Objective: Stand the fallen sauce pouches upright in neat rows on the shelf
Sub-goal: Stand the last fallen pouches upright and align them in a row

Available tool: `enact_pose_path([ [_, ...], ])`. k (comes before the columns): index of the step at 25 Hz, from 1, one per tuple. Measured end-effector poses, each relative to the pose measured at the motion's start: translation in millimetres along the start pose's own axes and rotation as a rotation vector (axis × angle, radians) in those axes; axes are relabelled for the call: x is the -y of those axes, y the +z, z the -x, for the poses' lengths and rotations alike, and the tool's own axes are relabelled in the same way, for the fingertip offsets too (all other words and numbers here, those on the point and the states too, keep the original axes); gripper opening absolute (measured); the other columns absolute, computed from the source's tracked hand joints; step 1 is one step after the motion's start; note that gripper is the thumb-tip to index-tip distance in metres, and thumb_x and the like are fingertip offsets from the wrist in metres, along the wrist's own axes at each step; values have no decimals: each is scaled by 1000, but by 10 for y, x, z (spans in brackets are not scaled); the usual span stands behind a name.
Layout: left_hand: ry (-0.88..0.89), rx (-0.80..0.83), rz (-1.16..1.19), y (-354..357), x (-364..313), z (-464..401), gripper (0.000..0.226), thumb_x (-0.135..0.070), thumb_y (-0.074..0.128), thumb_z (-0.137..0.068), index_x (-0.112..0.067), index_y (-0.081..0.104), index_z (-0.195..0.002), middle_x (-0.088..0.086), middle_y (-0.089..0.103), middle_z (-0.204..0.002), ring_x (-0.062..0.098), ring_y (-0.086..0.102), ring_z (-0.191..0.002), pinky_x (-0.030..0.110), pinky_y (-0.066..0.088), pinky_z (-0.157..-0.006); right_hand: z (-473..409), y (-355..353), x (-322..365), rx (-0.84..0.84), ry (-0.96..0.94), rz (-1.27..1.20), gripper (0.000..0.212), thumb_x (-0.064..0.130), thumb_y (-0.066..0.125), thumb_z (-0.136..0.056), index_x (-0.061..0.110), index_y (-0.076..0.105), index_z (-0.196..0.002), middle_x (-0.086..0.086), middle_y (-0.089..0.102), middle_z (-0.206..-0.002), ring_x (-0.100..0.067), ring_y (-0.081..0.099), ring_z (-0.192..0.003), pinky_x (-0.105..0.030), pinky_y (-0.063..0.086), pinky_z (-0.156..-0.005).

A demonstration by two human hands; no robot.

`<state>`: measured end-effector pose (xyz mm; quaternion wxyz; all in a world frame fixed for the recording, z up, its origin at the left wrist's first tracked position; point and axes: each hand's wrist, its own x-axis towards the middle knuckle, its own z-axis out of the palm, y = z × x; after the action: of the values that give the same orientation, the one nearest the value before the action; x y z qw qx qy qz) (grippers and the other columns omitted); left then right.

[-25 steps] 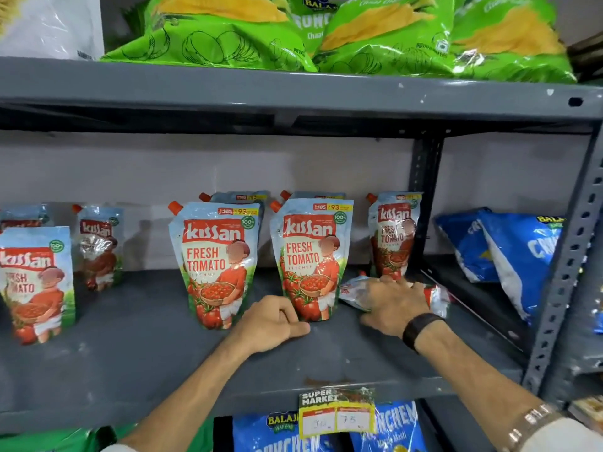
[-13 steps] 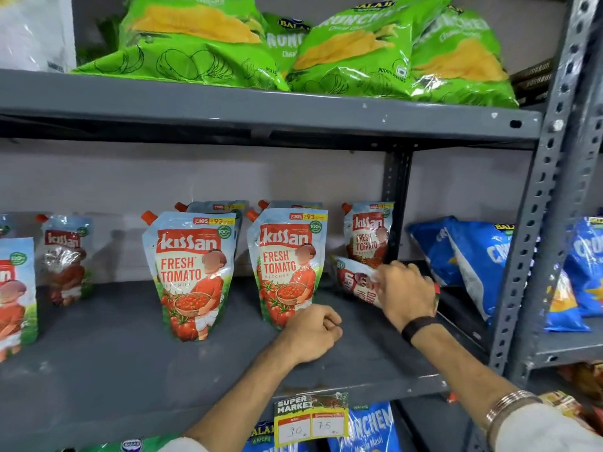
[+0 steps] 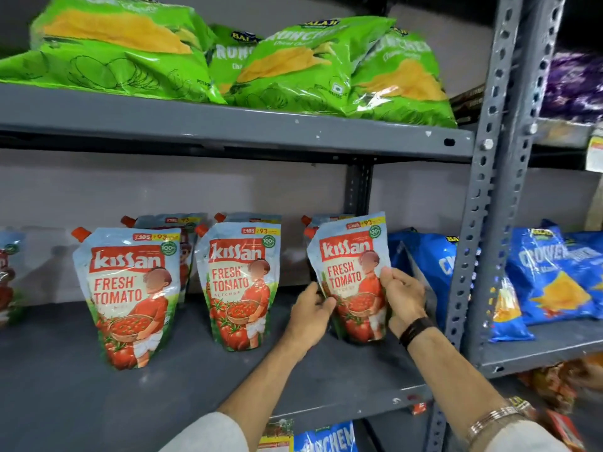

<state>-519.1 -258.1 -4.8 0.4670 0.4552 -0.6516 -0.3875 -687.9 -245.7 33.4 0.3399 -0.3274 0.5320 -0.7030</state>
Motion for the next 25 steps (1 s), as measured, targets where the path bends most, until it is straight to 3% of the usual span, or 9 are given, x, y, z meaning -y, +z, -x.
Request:
enact_pose_path([
  [3,37,-93,37,5,-43,-119,12,-16,64,-92,-27,69,-94,-6,78,-91,18,74,-90,49,61,-84,-41,9,-53,43,84,-137,24,16,54,-99,5,72,-87,-20,77,-103,-35,74,-96,-56,59,-90],
  [6,29,-159,-9,31,-19,-198,14,-13,65,-91,-15,75,-100,-3,80,-93,15,76,-86,45,64,-78,-87,25,-64,68,67,-138,27,11,52,-99,-13,64,-100,-30,73,-108,-35,72,-96,-62,55,-94],
  [10,65,-284,-158,72,87,-194,13,-14,63,-92,-15,75,-88,-7,80,-81,15,75,-75,44,64,-72,-87,5,-202,130,19,-45,31,15,51,-100,-15,59,-97,-35,68,-113,-40,70,-96,-65,51,-97],
  [13,60,-249,-123,47,102,-173,15,-13,60,-96,-13,75,-100,-1,80,-95,19,75,-88,48,63,-79,-111,-21,-263,167,-12,1,40,24,51,-102,-16,57,-109,-30,70,-115,-45,66,-112,-63,52,-97],
  [16,67,-110,-106,18,74,-98,25,-13,59,-97,-16,66,-120,3,74,-121,17,69,-108,45,59,-92,-143,-74,-357,210,23,60,37,24,42,-104,-8,61,-103,-18,76,-109,-34,71,-105,-55,54,-100],
  [19,-24,115,-42,-8,74,-38,56,-15,76,-84,-25,52,-133,-1,66,-133,9,64,-111,33,54,-95,-66,-176,-432,291,47,156,27,3,43,-95,5,67,-106,-10,76,-109,-27,70,-107,-48,54,-101],
  [20,-48,162,-61,3,82,-26,71,-16,84,-76,-26,48,-137,-3,64,-135,12,62,-117,35,51,-102,-36,-215,-447,327,36,197,35,-6,46,-87,8,68,-111,-10,76,-111,-27,70,-109,-46,55,-101],
  [22,-44,149,-139,67,86,-6,89,-18,91,-66,-26,45,-142,-4,64,-136,17,59,-125,41,46,-110,3,-266,-437,360,16,288,47,-14,50,-81,10,65,-118,-9,74,-116,-25,68,-112,-45,53,-102],
  [25,37,16,-282,161,100,7,88,-25,90,-64,-25,45,-140,-3,66,-134,18,60,-123,37,47,-106,-28,-267,-433,317,-18,353,42,-12,52,-86,9,63,-121,-10,72,-118,-24,67,-112,-43,53,-103],
])
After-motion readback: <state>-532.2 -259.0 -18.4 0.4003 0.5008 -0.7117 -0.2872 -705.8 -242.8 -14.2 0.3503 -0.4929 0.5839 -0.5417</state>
